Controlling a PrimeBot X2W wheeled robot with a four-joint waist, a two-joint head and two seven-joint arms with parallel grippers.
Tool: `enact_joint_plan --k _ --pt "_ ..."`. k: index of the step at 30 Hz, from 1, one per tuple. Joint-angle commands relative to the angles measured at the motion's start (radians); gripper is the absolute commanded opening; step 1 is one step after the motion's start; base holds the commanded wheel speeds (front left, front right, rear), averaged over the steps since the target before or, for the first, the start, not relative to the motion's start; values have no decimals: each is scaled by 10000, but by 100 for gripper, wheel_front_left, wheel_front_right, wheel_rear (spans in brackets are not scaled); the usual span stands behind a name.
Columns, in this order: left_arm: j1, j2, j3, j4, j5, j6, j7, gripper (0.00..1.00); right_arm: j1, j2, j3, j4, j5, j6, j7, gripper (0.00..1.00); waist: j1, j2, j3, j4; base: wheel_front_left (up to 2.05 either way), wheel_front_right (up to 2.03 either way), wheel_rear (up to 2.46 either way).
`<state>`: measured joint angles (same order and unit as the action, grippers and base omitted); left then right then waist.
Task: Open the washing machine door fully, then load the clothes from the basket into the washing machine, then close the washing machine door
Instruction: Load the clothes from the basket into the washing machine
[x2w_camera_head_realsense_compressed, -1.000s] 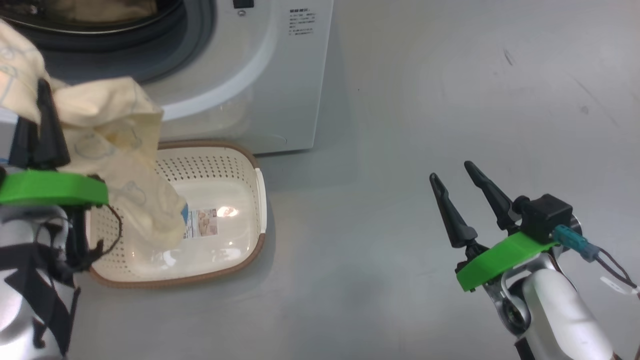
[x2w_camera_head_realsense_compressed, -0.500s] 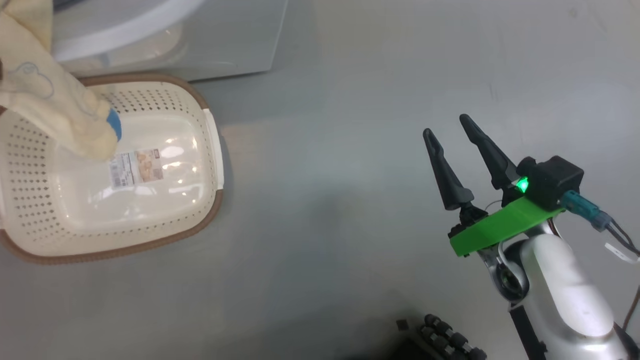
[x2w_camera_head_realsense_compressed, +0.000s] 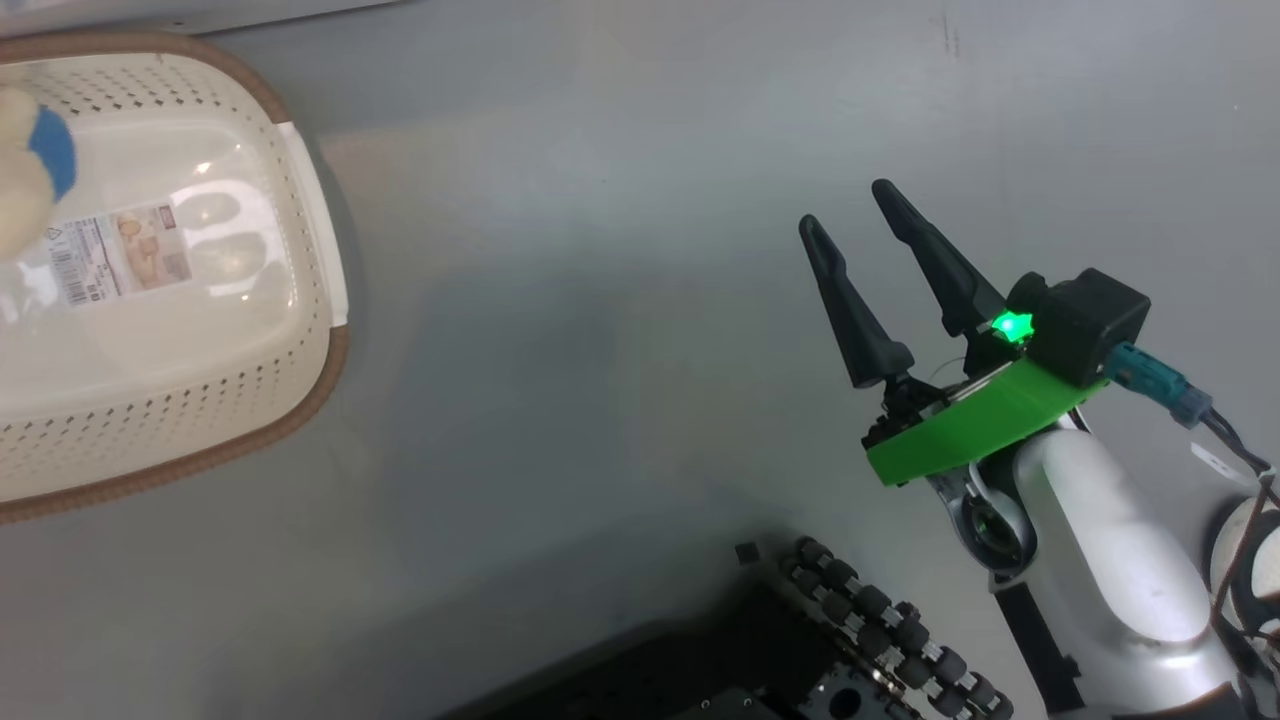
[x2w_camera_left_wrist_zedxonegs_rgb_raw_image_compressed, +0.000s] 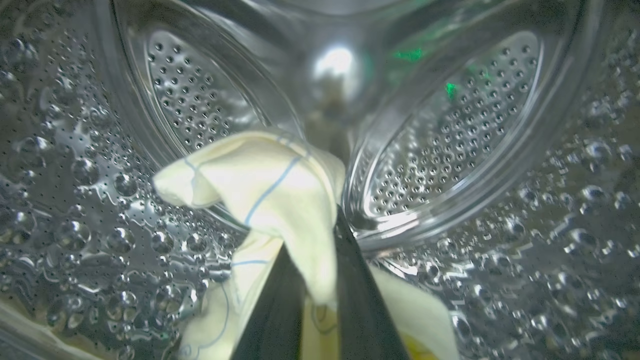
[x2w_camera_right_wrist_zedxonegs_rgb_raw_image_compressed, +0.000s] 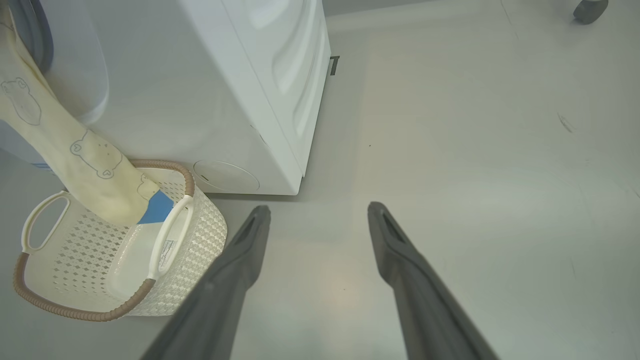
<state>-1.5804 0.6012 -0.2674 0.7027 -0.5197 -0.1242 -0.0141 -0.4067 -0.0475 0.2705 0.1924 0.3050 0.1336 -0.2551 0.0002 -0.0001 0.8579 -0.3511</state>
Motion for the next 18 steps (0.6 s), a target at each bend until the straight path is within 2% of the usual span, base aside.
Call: enact_joint_plan --k 1,4,8,18 --pt "-613 614 227 -281 -23 -63 -140 0 136 -27 170 -251 97 -29 -67 100 -2 1 173 -150 0 0 0" --pt "-1548 610 473 257 -161 -42 -646 0 56 -27 210 -264 233 -29 -67 100 -2 1 263 -173 0 0 0" --pt "-2242 714 17 1102 355 -48 -970 0 -64 -27 121 -296 461 -29 -67 100 -2 1 321 -226 0 0 0" --pt "-2408 191 -1184 2961 774 -62 -1014 0 -124 -27 233 -326 458 -29 -67 100 -2 1 520 -216 0 0 0"
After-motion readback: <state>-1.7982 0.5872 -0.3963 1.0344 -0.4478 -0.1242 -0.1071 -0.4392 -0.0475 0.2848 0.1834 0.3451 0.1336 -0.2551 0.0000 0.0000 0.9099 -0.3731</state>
